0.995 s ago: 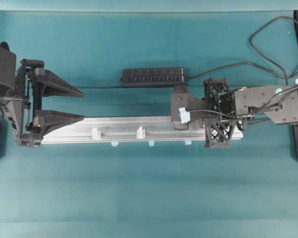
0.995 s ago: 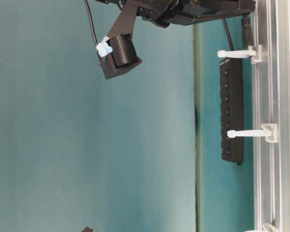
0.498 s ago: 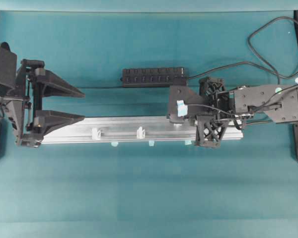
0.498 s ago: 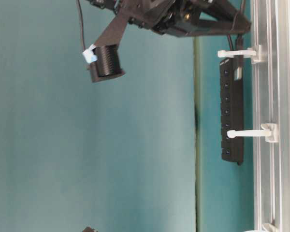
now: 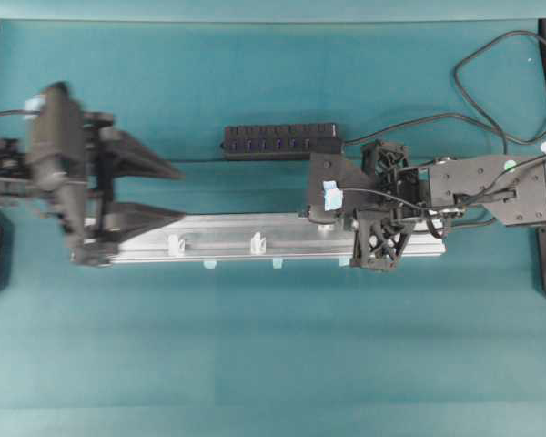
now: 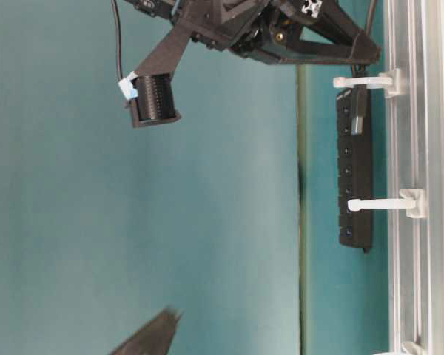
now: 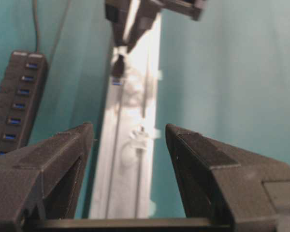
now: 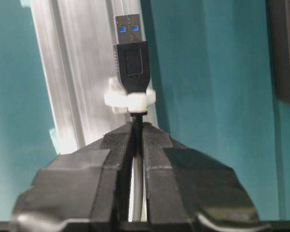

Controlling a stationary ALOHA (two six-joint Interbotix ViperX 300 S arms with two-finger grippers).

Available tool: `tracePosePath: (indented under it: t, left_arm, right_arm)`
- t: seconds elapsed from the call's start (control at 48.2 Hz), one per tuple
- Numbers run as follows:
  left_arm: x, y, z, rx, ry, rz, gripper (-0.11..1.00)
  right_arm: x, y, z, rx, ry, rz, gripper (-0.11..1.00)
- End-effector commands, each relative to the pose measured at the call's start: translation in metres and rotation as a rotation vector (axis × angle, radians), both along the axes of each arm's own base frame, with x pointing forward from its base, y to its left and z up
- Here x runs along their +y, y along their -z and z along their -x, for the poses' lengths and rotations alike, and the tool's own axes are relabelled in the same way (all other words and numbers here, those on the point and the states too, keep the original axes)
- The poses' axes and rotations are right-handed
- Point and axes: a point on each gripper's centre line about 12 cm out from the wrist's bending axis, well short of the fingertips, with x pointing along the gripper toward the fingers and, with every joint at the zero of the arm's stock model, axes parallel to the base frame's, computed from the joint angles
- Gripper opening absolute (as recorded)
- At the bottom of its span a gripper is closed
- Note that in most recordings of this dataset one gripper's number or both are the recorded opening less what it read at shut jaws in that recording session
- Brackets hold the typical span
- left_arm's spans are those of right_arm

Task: Pass the USB cable through three rings with both arms.
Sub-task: 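Reach the left gripper to the plug tip beyond the ring and grasp it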

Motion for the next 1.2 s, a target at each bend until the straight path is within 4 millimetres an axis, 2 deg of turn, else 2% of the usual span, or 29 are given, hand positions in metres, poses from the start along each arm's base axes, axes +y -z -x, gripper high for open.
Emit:
tracePosePath:
  t: [0.0, 0.228, 0.415, 0.726, 1.182]
  left_arm:
    - [0.004, -0.002, -0.022, -0.022, -0.004, -0.007, 0.69]
    - [0.008, 0.023, -0.063, 0.030, -0.003, -0.004, 0.69]
    - [0.010, 0.036, -0.085, 0.057, -0.001, -0.004, 0.69]
    - [0.012, 0.063, -0.105, 0.118, 0.006, -0.011, 0.69]
    - [0.014, 0.095, -0.131, 0.093, 0.049, -0.095, 0.71]
  right_arm:
    - [-0.002, -0.009, -0.005, -0.036, 0.012, -0.003, -0.08]
    - [-0.001, -0.008, -0.004, -0.030, 0.013, -0.004, -0.08]
    - [-0.001, -0.008, -0.004, -0.033, 0.012, -0.004, -0.08]
    - [-0.001, -0.008, -0.005, -0.038, 0.012, -0.004, -0.08]
    - [-0.001, -0.008, -0.005, -0.040, 0.011, -0.004, -0.08]
